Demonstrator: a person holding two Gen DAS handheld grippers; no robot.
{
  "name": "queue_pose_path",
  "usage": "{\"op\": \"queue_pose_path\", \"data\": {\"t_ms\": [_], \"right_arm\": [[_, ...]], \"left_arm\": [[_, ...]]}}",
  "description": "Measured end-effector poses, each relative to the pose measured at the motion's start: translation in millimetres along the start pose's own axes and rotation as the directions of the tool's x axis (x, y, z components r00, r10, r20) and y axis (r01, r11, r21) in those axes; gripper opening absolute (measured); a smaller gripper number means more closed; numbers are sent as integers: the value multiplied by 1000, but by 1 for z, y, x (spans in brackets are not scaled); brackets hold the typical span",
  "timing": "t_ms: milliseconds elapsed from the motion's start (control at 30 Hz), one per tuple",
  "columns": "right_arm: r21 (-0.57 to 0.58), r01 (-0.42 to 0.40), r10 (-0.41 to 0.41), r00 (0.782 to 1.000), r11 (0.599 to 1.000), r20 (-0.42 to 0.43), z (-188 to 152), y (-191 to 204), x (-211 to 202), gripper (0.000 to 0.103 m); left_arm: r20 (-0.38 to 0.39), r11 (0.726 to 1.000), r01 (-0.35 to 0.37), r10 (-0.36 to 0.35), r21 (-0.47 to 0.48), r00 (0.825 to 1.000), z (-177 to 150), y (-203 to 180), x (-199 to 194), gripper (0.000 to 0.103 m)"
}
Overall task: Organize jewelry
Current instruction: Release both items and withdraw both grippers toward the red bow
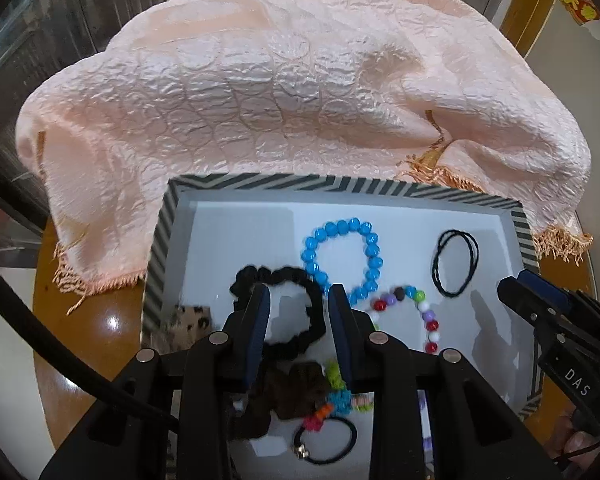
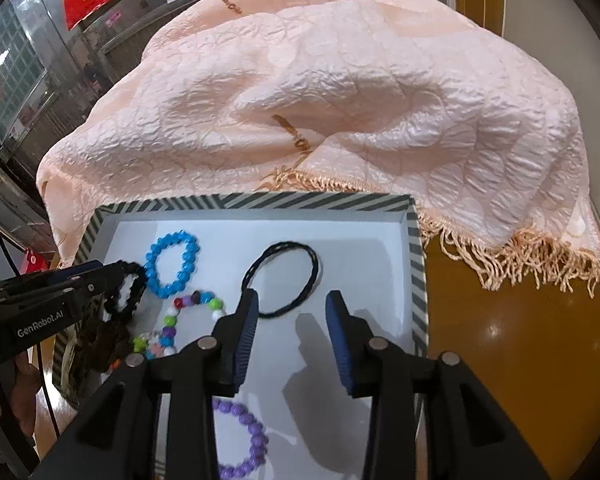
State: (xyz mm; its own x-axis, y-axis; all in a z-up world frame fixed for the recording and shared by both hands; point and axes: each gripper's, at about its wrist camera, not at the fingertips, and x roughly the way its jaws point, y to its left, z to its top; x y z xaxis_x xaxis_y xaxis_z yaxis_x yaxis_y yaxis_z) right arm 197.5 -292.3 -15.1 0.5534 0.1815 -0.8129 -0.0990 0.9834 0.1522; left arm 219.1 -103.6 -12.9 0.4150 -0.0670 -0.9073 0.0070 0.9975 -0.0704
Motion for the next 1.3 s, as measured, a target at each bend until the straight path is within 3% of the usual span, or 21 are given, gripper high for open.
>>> {"op": "queue_pose_path", "data": {"t_ms": [433, 800, 1300], "right_arm": [[-28, 11, -11, 1000, 1000, 6, -33, 12, -44, 43], [-44, 28, -29, 1000, 999, -9, -82, 16, -77, 45], [-7, 52, -53, 998, 999, -17, -160, 11, -121, 47]], "left_arm": [[21, 1000, -3, 3, -6, 1000, -53, 6, -42, 14], [28, 1000, 3, -3, -14, 1000, -95, 4, -60, 15], [20, 997, 33, -35, 75, 999, -159, -10, -85, 15]]}}
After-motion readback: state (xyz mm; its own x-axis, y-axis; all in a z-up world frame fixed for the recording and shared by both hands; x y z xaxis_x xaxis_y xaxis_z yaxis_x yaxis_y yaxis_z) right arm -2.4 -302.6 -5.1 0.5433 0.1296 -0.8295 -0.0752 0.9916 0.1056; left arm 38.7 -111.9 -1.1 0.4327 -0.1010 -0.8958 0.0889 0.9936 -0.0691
